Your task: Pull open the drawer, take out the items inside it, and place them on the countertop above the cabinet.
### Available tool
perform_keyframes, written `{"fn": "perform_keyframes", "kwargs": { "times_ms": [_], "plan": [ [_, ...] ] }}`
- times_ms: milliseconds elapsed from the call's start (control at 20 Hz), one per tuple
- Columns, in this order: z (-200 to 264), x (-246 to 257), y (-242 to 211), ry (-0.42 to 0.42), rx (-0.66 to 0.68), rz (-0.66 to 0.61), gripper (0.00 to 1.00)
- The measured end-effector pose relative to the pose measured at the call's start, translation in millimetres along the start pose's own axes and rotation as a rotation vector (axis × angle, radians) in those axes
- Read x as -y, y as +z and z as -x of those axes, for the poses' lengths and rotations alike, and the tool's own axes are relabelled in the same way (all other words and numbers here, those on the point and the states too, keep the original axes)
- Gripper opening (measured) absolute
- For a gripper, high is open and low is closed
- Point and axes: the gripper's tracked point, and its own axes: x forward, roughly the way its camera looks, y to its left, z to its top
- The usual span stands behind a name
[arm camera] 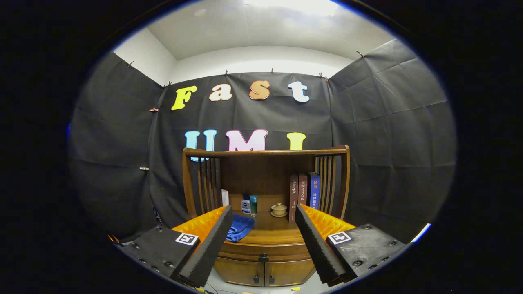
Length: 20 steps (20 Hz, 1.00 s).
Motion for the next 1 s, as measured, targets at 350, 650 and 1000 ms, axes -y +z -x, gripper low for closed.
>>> {"fn": "perform_keyframes", "kwargs": {
  "times_ms": [350, 650, 1000],
  "plan": [
    [-3.4, 1.6, 0.0, -0.001, 0.005, -0.007, 0.99],
    [-8.9, 5.6, 0.0, -0.012, 0.004, 0.004, 0.99],
    [-29.8, 7.5, -16.9, -0.008, -0.024, 0.013, 0.99]
  ]
}}
